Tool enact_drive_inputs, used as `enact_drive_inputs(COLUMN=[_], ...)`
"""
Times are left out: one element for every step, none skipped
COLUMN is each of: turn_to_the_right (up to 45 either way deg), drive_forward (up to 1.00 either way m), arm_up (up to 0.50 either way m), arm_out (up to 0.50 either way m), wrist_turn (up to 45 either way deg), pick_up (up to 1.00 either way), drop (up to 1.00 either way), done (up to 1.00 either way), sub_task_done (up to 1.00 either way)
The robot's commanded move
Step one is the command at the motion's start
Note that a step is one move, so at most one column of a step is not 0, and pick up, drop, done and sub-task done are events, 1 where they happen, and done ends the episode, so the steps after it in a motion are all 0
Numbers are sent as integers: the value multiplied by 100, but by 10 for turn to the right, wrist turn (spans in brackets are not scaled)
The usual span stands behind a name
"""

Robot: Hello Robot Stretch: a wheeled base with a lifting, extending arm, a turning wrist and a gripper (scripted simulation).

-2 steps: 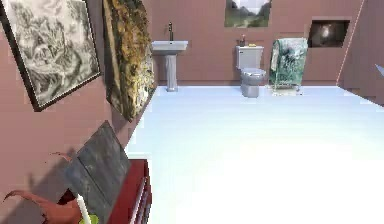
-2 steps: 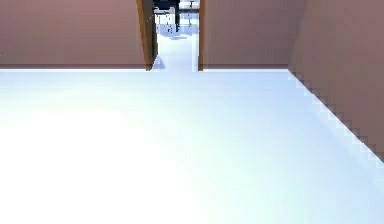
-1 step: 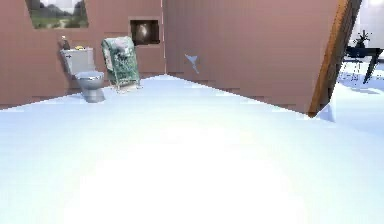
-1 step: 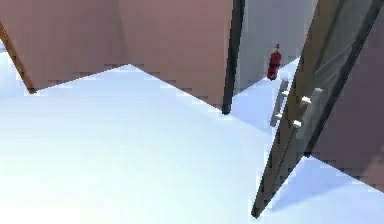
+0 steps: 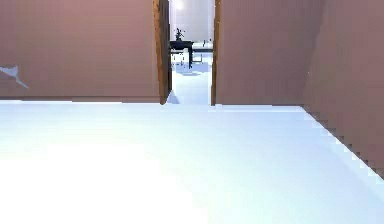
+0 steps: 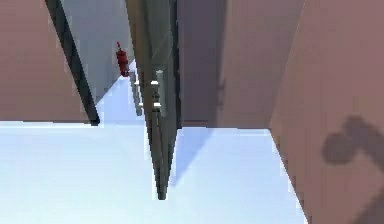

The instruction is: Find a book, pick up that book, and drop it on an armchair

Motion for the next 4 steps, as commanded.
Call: enact_drive_inputs(turn_to_the_right=[0,0,0,0], drive_forward=[100,100,100,70], arm_up=[0,0,0,0], arm_out=[0,0,0,0], wrist_turn=[0,0,0,0], pick_up=[0,0,0,0], drop=[0,0,0,0], done=[0,0,0,0], sub_task_done=[0,0,0,0])
